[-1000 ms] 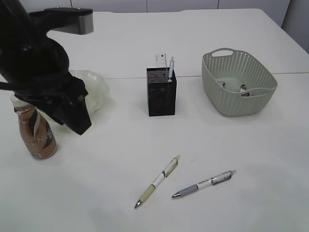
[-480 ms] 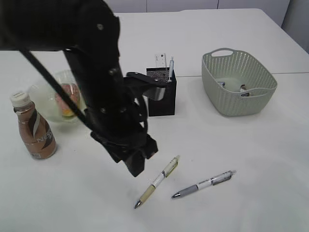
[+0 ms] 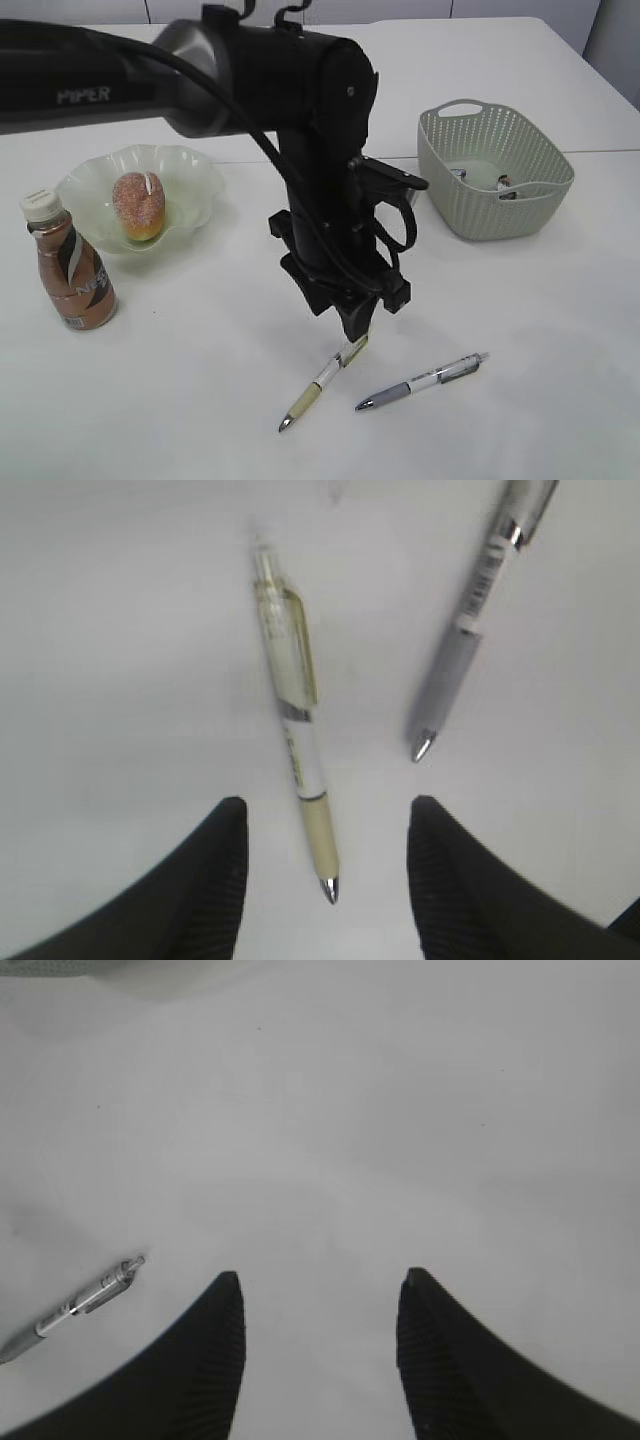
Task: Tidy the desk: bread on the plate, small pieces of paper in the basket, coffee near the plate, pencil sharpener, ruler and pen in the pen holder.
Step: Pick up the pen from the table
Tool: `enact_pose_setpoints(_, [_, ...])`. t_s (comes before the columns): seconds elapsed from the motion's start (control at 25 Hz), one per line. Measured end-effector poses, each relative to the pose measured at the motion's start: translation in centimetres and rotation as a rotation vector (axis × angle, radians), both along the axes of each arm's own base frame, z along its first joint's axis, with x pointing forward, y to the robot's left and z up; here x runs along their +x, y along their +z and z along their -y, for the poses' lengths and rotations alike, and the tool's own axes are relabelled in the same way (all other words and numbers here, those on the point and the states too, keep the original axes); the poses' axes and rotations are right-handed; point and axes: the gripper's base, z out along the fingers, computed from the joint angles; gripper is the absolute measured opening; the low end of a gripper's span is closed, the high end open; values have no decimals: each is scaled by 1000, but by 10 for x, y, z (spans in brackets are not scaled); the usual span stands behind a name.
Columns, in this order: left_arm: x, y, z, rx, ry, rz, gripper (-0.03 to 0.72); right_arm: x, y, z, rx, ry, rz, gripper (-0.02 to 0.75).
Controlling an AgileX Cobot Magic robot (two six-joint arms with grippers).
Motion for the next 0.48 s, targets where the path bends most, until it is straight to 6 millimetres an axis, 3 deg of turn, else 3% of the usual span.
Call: enact_pose_setpoints(0.48, [9, -59, 7, 91, -4, -70, 374, 0, 0, 0, -1, 0, 2, 396])
